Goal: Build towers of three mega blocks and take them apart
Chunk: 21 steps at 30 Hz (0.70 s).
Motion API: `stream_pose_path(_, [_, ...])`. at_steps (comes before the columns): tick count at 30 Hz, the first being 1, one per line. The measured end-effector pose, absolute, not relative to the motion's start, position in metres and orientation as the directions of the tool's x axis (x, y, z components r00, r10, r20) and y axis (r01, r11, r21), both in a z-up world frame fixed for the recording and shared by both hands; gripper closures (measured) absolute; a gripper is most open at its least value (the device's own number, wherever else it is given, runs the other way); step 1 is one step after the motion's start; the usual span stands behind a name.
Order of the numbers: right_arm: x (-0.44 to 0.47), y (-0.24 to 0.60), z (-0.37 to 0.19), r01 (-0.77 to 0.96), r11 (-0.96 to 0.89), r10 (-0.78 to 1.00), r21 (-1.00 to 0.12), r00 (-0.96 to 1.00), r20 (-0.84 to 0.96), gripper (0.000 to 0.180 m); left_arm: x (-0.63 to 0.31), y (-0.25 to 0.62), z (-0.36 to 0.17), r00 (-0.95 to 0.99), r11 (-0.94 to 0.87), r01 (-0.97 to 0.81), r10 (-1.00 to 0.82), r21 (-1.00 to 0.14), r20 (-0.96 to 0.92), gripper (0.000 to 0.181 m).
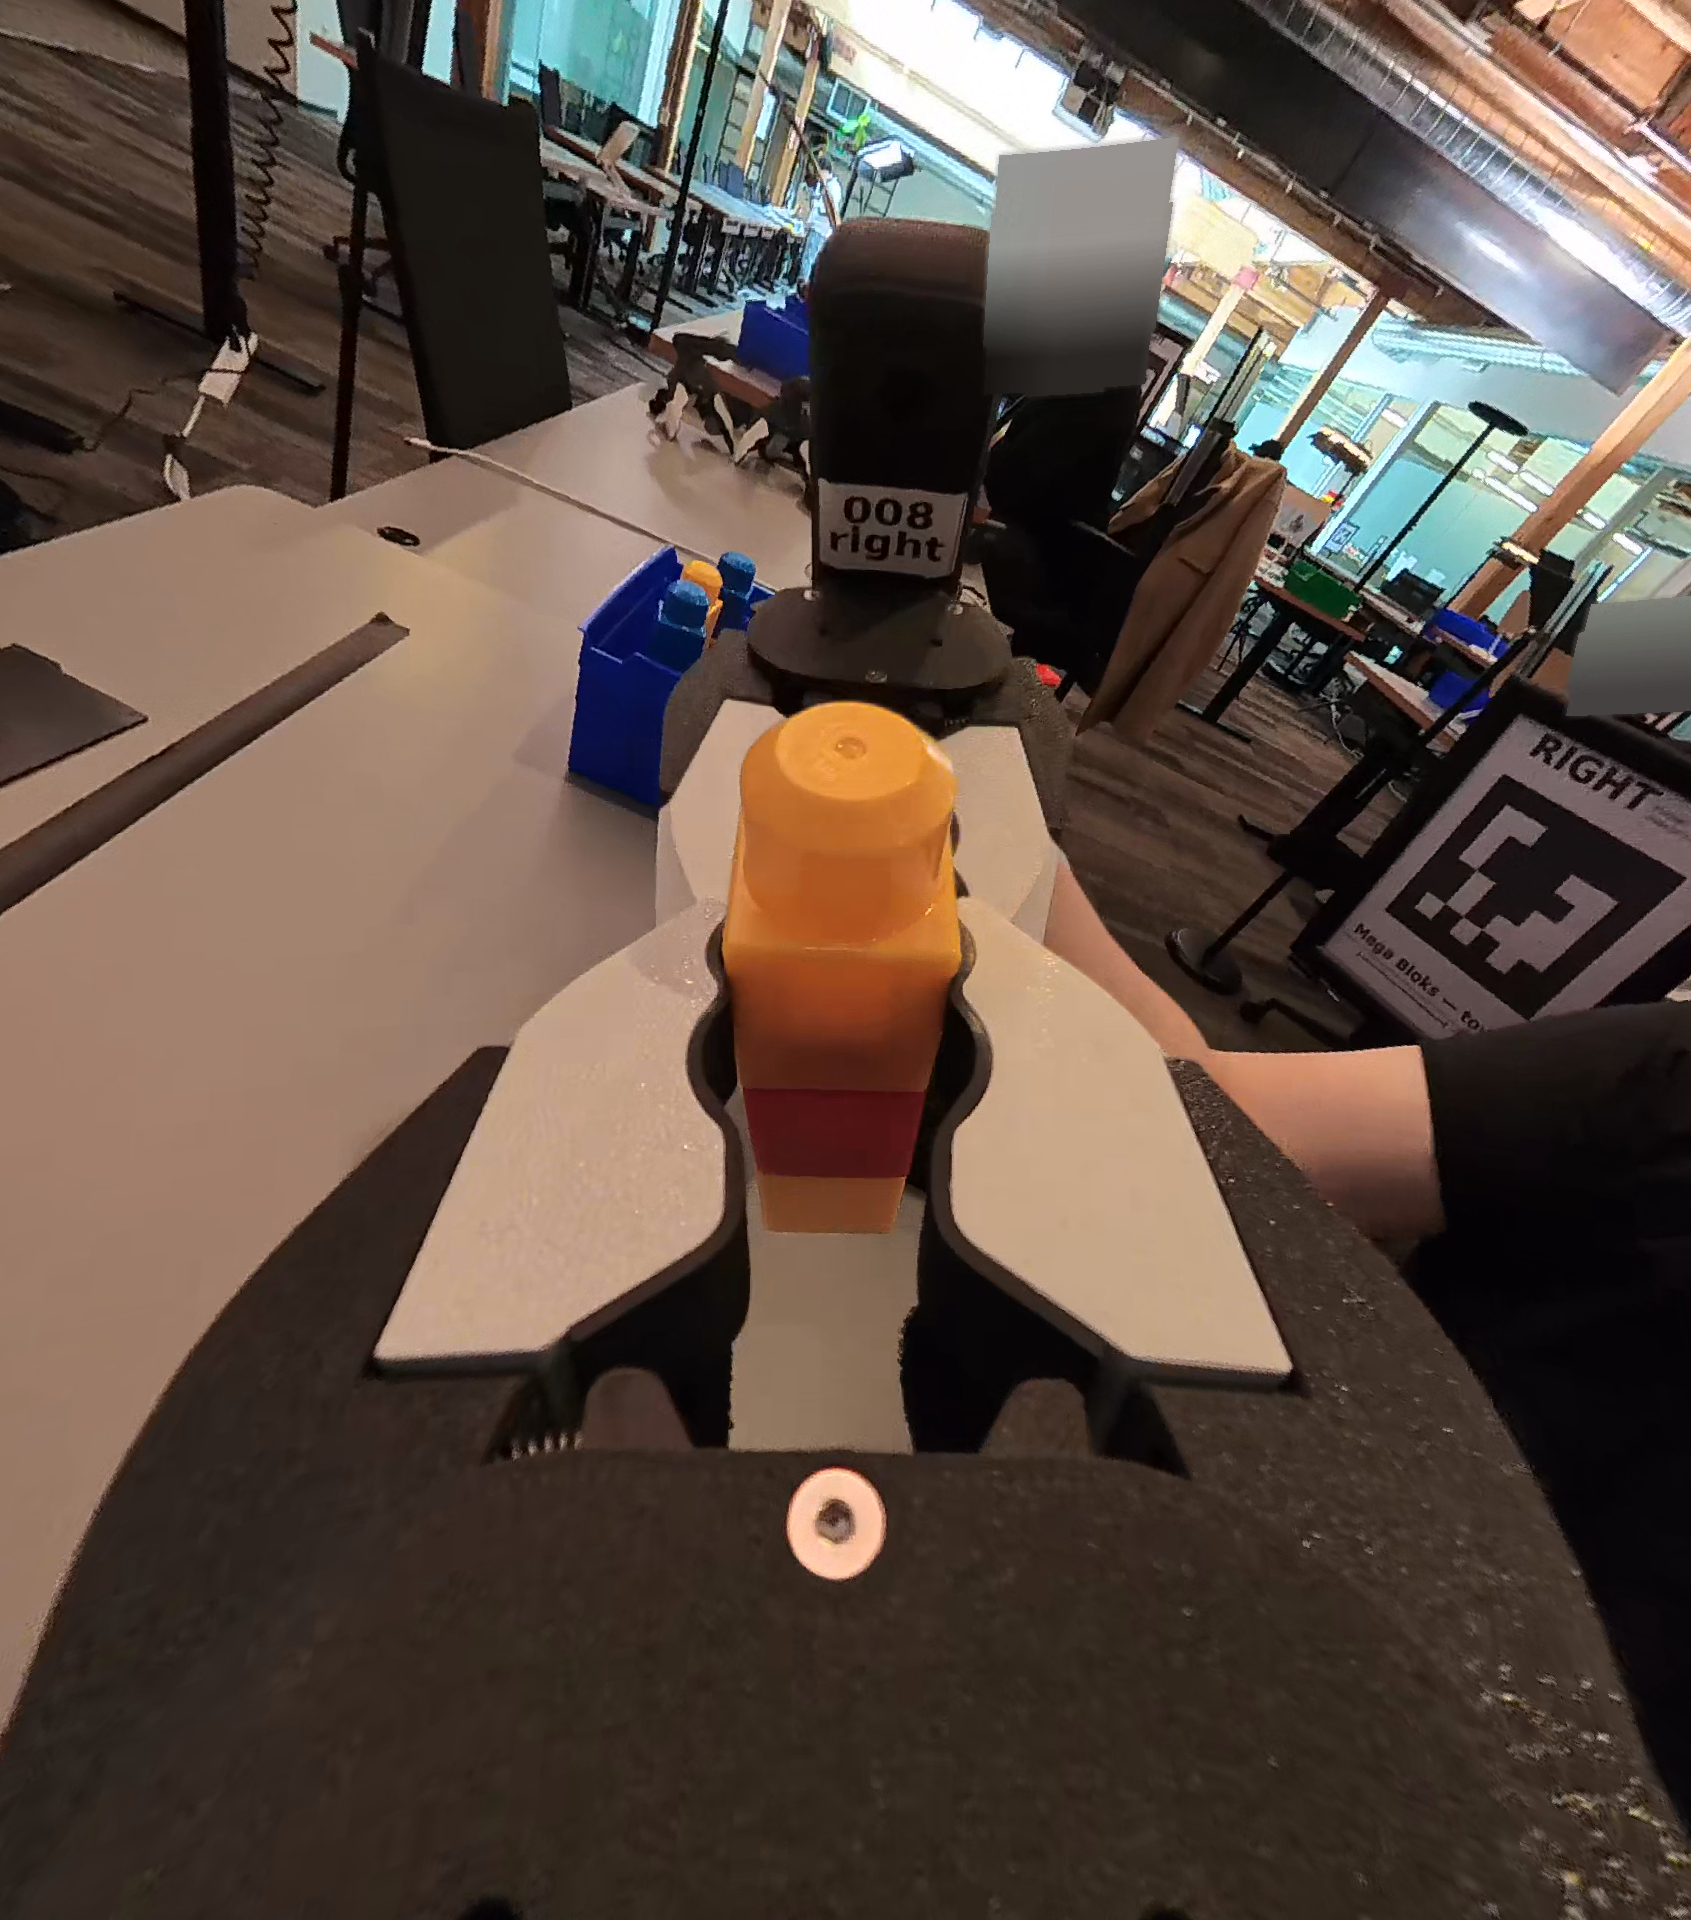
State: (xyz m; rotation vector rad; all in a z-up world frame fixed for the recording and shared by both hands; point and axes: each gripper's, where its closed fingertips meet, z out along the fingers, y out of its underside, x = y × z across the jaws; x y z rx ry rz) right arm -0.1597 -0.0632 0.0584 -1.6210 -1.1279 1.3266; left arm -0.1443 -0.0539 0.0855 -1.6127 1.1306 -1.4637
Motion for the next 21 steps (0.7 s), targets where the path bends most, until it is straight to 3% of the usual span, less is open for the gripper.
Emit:
stream_pose_path(3, [-0.163, -0.066, 0.053, 0.203, -0.338, 0.941, -0.919, 0.069, -0.331, 0.13, -0.142, -0.056, 0.083, -0.012, -0.402, -0.176, -0.912, -0.899, 0.41, 0.146])
stream_pose_path(5, [-0.165, -0.068, 0.048, 0.239, -0.337, 0.941, -0.911, 0.059, -0.333, 0.144, -0.139, -0.058, 0.08, -0.017, -0.401, -0.194, -0.911, -0.895, 0.412, 0.145])
stream_pose_path(8, [-0.163, -0.07, 0.043, 0.255, -0.331, 0.942, -0.909, 0.024, -0.336, 0.144, -0.137, -0.06, 0.082, -0.02, -0.391, -0.187, -0.916, -0.901, 0.402, 0.143])
stream_pose_path(10, [-0.16, -0.077, 0.048, 0.209, -0.331, 0.933, -0.92, -0.073, -0.352, 0.144, -0.137, -0.063, 0.097, -0.049, -0.404, -0.124, -0.91, -0.906, 0.412, 0.122])
stream_pose_path(13, [-0.141, -0.097, 0.074, 0.051, -0.377, 0.861, -0.925, -0.349, -0.37, 0.144, -0.146, -0.073, 0.116, -0.078, -0.363, -0.062, -0.927, -0.93, 0.367, 0.125])
stream_pose_path(16, [-0.101, -0.118, 0.103, -0.128, -0.434, 0.74, -0.892, -0.615, -0.272, 0.145, -0.158, -0.083, 0.136, -0.093, -0.324, -0.003, -0.942, -0.946, 0.323, 0.125])
stream_pose_path(21, [-0.067, -0.136, 0.114, -0.208, -0.442, 0.645, -0.872, -0.749, -0.148, 0.145, -0.17, -0.097, 0.144, -0.096, -0.274, -0.014, -0.957, -0.962, 0.274, 0.125])
